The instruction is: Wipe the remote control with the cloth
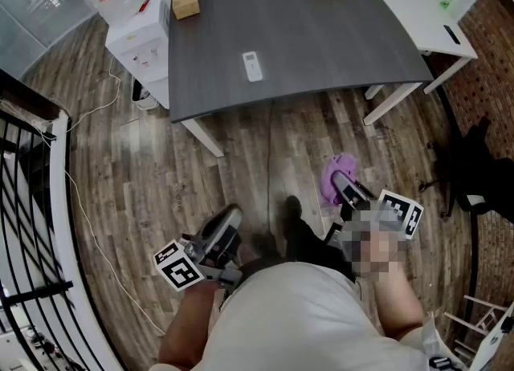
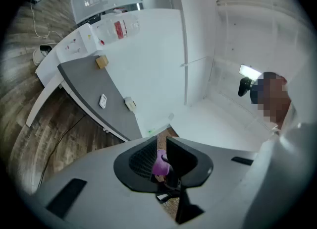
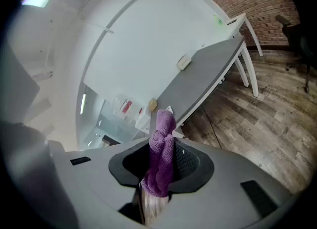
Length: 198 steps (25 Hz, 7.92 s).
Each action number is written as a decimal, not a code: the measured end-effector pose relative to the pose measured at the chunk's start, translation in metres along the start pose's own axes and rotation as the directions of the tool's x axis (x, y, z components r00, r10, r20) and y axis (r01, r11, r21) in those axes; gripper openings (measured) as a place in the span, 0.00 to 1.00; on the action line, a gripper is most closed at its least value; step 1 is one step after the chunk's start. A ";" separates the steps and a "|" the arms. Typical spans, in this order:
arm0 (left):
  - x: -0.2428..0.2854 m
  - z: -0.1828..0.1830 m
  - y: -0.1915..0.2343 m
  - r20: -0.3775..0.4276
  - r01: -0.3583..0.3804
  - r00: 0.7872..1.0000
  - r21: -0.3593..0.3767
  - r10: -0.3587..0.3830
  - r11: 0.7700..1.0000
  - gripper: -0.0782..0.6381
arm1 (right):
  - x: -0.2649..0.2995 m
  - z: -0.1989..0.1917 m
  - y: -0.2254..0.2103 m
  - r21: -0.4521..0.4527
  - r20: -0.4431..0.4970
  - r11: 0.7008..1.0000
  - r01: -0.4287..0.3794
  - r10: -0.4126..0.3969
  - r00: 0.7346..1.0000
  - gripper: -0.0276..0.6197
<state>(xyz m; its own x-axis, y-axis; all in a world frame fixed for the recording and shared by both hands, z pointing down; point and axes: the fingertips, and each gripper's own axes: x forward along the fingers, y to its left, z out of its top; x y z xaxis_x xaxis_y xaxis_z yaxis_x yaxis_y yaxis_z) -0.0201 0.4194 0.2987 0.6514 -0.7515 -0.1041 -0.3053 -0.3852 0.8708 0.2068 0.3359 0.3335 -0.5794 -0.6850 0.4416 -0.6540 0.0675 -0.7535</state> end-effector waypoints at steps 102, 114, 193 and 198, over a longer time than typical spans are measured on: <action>0.312 0.097 0.346 -0.364 -0.007 0.591 0.890 0.720 0.455 0.37 | 0.507 0.100 0.014 -0.805 -0.423 -0.244 -0.541 -0.404 0.811 0.20; 0.313 0.099 0.349 -0.346 -0.058 0.601 0.880 0.720 0.472 0.40 | 0.478 0.083 0.005 -0.771 -0.511 -0.143 -0.620 -0.442 0.737 0.20; 0.345 0.118 0.358 -0.599 -0.396 0.728 0.030 0.334 0.918 0.26 | 0.437 0.126 -0.036 -0.620 -0.606 0.702 -0.349 -0.146 0.782 0.20; 0.332 0.129 0.334 -0.480 -0.322 0.861 -0.266 0.165 0.908 0.25 | 0.431 0.179 -0.022 -0.605 -0.484 0.747 -0.275 -0.071 0.872 0.20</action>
<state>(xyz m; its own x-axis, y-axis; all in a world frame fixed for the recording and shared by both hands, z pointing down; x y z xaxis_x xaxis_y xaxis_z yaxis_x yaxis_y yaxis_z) 0.0044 -0.0284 0.4933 0.8445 -0.4536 0.2848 -0.3024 0.0350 0.9525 0.0583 -0.0911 0.4531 -0.6941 -0.2512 0.6746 -0.6238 0.6775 -0.3896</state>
